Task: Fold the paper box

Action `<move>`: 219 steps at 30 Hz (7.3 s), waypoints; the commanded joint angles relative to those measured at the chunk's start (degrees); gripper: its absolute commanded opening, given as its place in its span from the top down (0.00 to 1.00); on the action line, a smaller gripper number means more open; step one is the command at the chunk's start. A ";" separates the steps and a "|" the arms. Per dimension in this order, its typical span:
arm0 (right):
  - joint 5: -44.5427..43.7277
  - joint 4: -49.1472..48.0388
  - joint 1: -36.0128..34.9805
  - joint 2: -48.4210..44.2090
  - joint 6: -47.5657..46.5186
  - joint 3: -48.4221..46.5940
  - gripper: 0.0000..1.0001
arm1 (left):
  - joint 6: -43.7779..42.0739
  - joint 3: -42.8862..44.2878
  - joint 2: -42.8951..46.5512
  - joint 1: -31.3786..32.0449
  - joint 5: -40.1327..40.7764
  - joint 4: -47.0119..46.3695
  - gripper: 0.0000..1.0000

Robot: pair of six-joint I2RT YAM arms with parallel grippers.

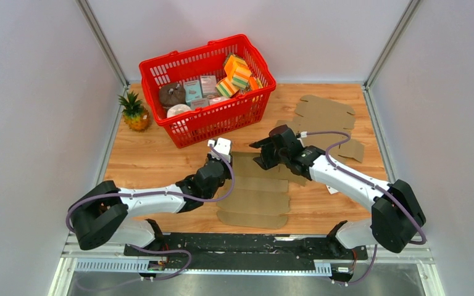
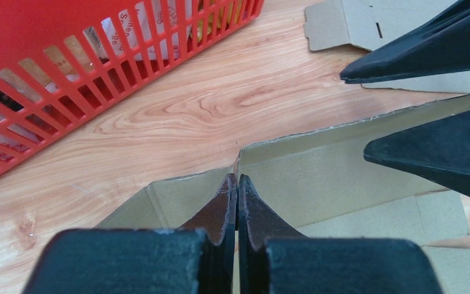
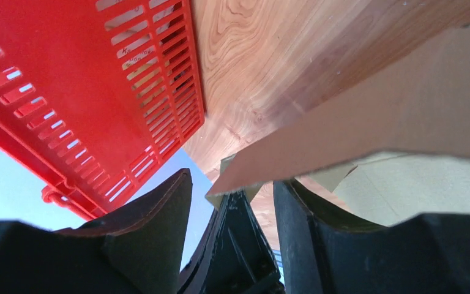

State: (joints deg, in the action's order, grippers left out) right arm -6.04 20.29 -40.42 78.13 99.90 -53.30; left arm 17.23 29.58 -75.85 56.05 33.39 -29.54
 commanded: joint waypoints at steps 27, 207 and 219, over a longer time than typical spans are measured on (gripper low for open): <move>0.76 -30.56 3.95 -4.03 -9.88 16.29 1.00 | 0.16 -8.14 31.51 1.52 -1.93 12.28 0.43; 35.49 -3.16 25.13 4.83 -65.53 -0.49 0.51 | 20.65 16.91 -21.62 4.42 20.05 21.45 1.00; 41.99 -18.43 27.94 4.75 -52.45 9.34 0.71 | 20.91 15.94 -21.00 4.42 19.09 20.40 1.00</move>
State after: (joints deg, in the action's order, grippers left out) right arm 31.51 11.84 -13.87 83.29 39.97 -48.27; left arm 38.26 46.72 -98.89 60.60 54.08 -8.93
